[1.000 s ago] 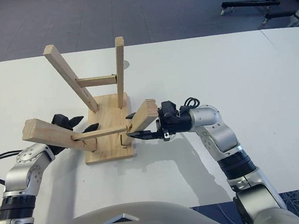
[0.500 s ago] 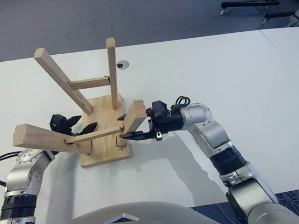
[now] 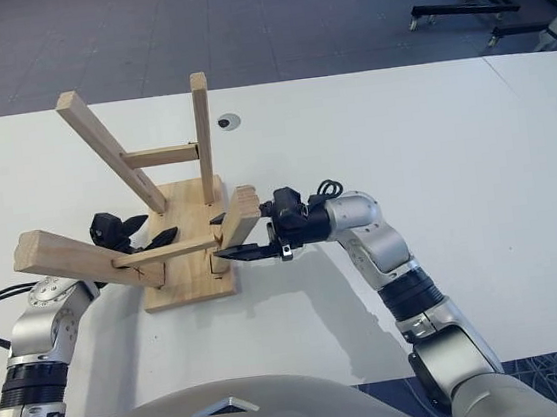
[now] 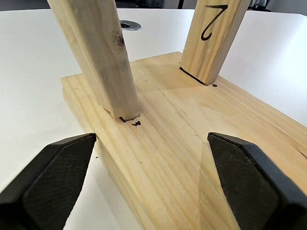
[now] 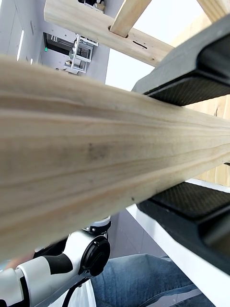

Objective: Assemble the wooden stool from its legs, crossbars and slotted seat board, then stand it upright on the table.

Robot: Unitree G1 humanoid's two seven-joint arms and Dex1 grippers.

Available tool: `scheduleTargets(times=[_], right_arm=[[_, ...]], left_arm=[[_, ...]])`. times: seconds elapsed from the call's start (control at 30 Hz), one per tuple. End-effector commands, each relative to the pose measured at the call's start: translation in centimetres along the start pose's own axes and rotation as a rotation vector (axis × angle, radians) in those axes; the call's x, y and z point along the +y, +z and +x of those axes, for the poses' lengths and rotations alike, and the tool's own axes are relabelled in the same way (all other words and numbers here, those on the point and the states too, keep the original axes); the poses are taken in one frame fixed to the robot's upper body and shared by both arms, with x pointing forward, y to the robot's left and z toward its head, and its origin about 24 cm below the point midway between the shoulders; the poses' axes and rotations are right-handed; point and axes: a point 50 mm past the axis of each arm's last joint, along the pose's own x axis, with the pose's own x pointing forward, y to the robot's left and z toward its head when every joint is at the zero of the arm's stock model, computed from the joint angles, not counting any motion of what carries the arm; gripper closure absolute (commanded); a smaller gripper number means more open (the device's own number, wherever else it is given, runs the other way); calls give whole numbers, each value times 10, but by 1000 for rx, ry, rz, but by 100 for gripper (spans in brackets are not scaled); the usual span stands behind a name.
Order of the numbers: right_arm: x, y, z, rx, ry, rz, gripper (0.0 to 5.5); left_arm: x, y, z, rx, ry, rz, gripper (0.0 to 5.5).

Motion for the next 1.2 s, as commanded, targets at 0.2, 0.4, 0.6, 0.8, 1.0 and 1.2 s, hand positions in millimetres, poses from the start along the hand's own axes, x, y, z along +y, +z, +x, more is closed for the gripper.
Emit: scheduleTargets(times=[0.2, 0.4, 0.6, 0.8, 1.0, 1.2], right_arm=[[3, -28, 8, 120, 34, 128, 344], [1, -32, 12, 137, 57, 144, 344], [-1, -34, 17, 152, 68, 141, 344], [-2, -41, 19, 255, 107, 139, 344], [-3, -51, 17, 390, 137, 164, 344], [-3, -60, 18, 521, 167, 229, 344]], left_arm=[[-2, -3, 5, 15, -16, 3, 123], [-2, -3, 6, 17, -22, 10, 123], [-3, -3, 6, 22, -24, 13, 123], [-4, -4, 5, 26, -27, 14, 123], [-6, -3, 4, 27, -33, 20, 123], [-6, -3, 4, 20, -30, 18, 123]])
